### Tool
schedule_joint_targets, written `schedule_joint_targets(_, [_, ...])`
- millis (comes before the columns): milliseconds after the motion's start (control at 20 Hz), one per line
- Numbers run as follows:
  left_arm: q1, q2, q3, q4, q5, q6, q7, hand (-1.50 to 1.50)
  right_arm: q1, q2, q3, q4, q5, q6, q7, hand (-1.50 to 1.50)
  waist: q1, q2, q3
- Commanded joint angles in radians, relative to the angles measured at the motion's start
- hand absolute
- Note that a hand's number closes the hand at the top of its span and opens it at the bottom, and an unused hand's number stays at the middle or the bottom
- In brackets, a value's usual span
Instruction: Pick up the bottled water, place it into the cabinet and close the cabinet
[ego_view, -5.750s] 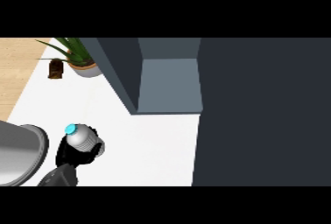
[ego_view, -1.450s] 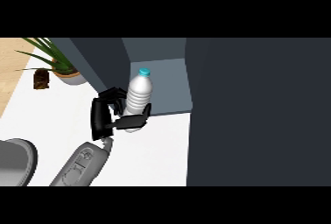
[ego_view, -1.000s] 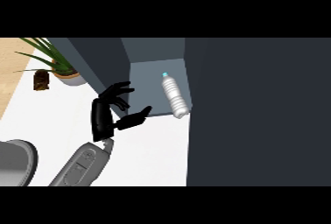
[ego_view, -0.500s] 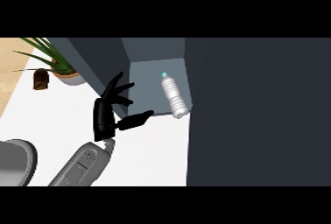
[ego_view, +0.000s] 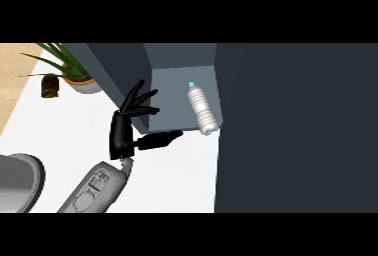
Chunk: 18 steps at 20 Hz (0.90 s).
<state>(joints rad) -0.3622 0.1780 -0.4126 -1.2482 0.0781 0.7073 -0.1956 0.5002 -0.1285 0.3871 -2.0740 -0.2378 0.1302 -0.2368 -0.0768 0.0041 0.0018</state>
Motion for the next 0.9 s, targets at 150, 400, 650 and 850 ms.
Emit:
schedule_joint_targets(150, [-0.207,-0.001,0.189,0.097,0.204,-0.245,-0.120,-1.50,0.043,0.006,0.027,-0.020,0.035,-0.022,-0.017,-1.50,0.010,0.011,-0.006])
schedule_joint_targets(400, [-0.207,-0.035,0.198,0.126,0.259,-0.336,-0.178,-1.50,0.061,0.020,0.036,-0.036,0.059,-0.062,-0.004,-1.50,0.039,0.002,-0.004])
schedule_joint_targets(650, [-0.146,-0.030,0.182,0.054,0.280,-0.391,-0.182,-1.50,-0.003,0.023,-0.015,0.003,0.018,-0.057,0.005,-1.50,0.071,-0.002,-0.002])
schedule_joint_targets(850, [-0.089,-0.043,0.177,0.042,0.302,-0.462,-0.229,-1.50,0.024,0.008,0.012,-0.060,0.033,-0.073,0.043,-1.50,0.073,-0.003,-0.002])
